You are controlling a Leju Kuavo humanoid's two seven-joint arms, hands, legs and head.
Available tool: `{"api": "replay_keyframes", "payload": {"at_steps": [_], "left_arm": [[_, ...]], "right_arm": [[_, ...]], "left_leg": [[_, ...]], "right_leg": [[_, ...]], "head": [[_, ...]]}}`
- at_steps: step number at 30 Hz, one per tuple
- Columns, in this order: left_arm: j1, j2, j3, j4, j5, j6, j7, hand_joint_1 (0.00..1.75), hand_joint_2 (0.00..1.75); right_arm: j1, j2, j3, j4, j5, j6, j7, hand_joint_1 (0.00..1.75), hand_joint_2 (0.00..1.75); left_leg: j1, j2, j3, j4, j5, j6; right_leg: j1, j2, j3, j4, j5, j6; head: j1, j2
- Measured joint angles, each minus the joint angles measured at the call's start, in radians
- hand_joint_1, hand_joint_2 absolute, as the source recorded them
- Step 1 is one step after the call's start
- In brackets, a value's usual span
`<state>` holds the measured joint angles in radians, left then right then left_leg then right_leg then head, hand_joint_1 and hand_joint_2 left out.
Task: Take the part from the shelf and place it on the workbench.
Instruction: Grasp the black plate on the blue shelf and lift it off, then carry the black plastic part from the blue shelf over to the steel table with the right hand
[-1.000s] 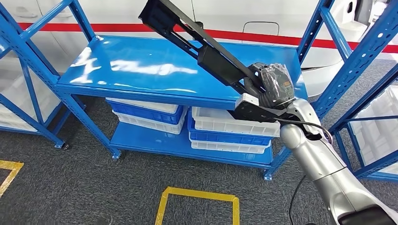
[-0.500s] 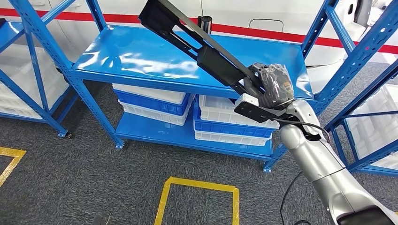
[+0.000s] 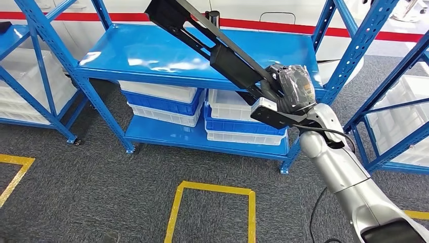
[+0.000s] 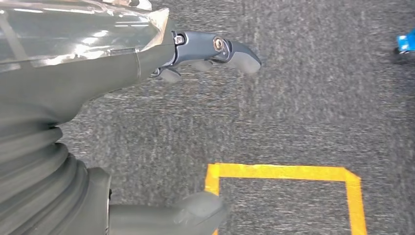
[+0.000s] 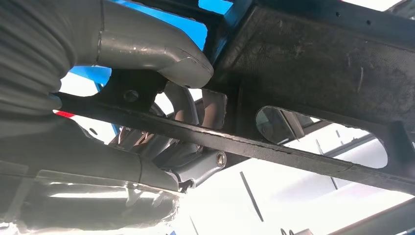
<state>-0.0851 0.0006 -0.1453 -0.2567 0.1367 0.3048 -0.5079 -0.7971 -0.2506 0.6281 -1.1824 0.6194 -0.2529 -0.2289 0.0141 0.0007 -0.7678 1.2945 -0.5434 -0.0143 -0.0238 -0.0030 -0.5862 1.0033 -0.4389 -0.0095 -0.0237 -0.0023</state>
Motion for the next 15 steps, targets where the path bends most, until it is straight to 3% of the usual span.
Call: {"api": "replay_keyframes", "payload": {"at_steps": [1,2,4,6,8,10,12,14,15], "left_arm": [[0.0,0.0,0.0,0.0,0.001,0.0,-0.001,0.0,1.75],[0.001,0.0,0.0,0.0,0.003,0.0,-0.002,0.0,1.75],[0.0,0.0,0.0,0.0,0.007,0.0,-0.004,0.0,1.75],[0.0,0.0,0.0,0.0,0.008,0.0,-0.005,0.0,1.75],[0.002,0.0,0.0,0.0,0.008,0.0,-0.006,0.0,1.75],[0.002,-0.001,0.0,0.0,0.008,-0.001,-0.006,0.0,1.75],[0.002,-0.002,0.0,0.0,0.008,-0.001,-0.007,0.0,1.75],[0.003,-0.001,0.0,0.0,0.008,-0.002,-0.008,0.0,1.75],[0.003,-0.002,0.0,0.0,0.008,-0.002,-0.008,0.0,1.75]], "right_arm": [[0.001,0.0,0.0,0.0,0.0,0.0,0.0,1.75,1.75],[0.002,0.0,-0.001,0.0,0.0,0.0,0.0,1.75,1.75],[0.002,0.0,-0.005,-0.001,0.0,0.0,0.0,1.75,1.75],[0.0,0.0,-0.01,-0.002,0.0,0.0,0.0,1.75,1.75],[-0.002,0.001,-0.013,-0.003,0.001,0.0,0.0,1.75,1.75],[-0.002,0.0,-0.015,-0.003,0.001,0.0,0.0,1.75,1.75],[-0.002,-0.001,-0.017,-0.002,0.002,0.0,0.0,1.75,1.75],[0.002,-0.003,-0.019,-0.002,0.002,0.0,0.0,1.75,1.75],[0.006,-0.004,-0.019,-0.002,0.003,-0.001,0.0,1.75,1.75]], "left_leg": [[0.002,0.0,0.013,0.007,0.008,-0.002],[0.004,0.0,0.048,-0.025,0.028,-0.002],[0.006,-0.002,0.156,-0.159,0.055,0.001],[0.003,-0.006,0.226,-0.259,0.052,0.01],[-0.004,-0.008,0.228,-0.276,0.055,0.026],[-0.006,-0.003,0.218,-0.285,0.074,0.049],[-0.006,0.001,0.199,-0.291,0.098,0.068],[-0.009,0.002,0.171,-0.29,0.119,0.076],[-0.011,0.002,0.157,-0.29,0.129,0.076]], "right_leg": [[0.0,0.0,-0.012,0.001,0.009,0.003],[-0.001,0.0,-0.022,0.001,0.017,0.007],[0.0,0.001,-0.037,0.002,0.031,0.017],[0.003,0.0,-0.043,0.002,0.044,0.032],[0.005,-0.001,-0.045,-0.004,0.059,0.048],[0.005,-0.001,-0.059,0.011,0.047,0.056],[0.005,0.0,-0.096,0.094,-0.02,0.048],[0.005,0.0,-0.139,0.231,-0.097,0.044],[0.005,0.0,-0.148,0.282,-0.116,0.047]], "head": [[0.0,0.0],[0.0,0.0],[0.0,0.0],[0.0,0.0],[0.001,0.0],[0.001,0.0],[0.002,0.0],[0.003,0.0],[0.003,0.0]]}}
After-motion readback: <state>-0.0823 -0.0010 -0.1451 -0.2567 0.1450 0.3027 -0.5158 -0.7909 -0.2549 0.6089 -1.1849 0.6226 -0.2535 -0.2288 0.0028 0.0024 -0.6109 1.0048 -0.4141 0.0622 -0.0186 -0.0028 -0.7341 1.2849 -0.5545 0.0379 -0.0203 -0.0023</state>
